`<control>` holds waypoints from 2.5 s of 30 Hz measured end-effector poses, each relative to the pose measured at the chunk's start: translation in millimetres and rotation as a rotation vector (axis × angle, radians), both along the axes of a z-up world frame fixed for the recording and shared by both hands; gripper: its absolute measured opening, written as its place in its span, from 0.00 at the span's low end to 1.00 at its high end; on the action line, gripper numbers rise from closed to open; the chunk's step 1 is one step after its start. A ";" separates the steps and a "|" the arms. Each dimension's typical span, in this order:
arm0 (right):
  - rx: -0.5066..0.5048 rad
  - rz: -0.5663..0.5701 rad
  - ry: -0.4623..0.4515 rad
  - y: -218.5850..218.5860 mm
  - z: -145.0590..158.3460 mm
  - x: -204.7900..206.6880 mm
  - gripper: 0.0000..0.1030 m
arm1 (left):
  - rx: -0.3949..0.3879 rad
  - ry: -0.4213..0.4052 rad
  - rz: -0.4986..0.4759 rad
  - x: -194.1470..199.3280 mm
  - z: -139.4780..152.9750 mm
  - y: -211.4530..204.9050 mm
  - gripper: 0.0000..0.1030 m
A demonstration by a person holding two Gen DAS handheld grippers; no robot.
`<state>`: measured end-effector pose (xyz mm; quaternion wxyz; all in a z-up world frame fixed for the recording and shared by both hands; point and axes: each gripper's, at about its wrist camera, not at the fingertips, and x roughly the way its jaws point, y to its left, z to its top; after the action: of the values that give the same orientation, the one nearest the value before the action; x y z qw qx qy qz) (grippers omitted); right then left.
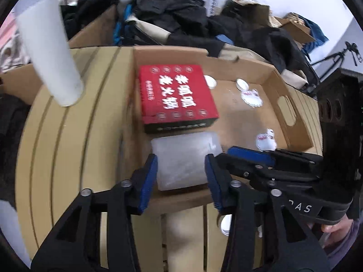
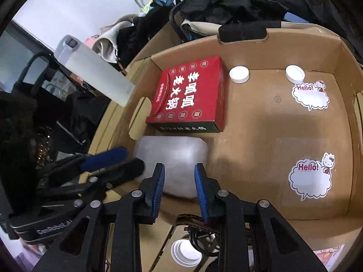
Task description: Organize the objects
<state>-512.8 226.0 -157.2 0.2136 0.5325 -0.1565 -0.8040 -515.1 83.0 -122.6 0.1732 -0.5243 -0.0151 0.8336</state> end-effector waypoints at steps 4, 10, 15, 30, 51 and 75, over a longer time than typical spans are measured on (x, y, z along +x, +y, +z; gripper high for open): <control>0.048 -0.011 0.065 4.6 30.6 15.1 0.39 | -0.002 0.056 0.018 18.7 33.4 -10.4 0.63; 0.150 -0.098 0.220 43.5 112.2 73.4 0.94 | -0.107 0.196 0.077 75.5 111.2 -29.8 0.95; 0.226 -0.148 0.326 69.9 176.0 151.3 0.94 | -0.140 0.290 0.130 167.4 153.6 -41.8 1.00; 0.071 -0.274 0.371 78.9 143.1 364.0 0.94 | -0.037 0.396 0.132 326.8 143.0 -38.3 1.00; 0.180 -0.306 0.240 102.6 61.0 288.1 0.85 | -0.058 0.281 -0.070 230.1 56.4 46.7 1.00; 0.003 -0.293 0.116 164.9 -36.5 124.8 0.35 | 0.063 -0.001 -0.233 111.7 -30.1 159.8 0.58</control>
<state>-387.9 390.9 -193.7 0.1020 0.4568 -0.2186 -0.8562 -403.4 242.9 -152.7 0.2853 -0.5173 0.0196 0.8066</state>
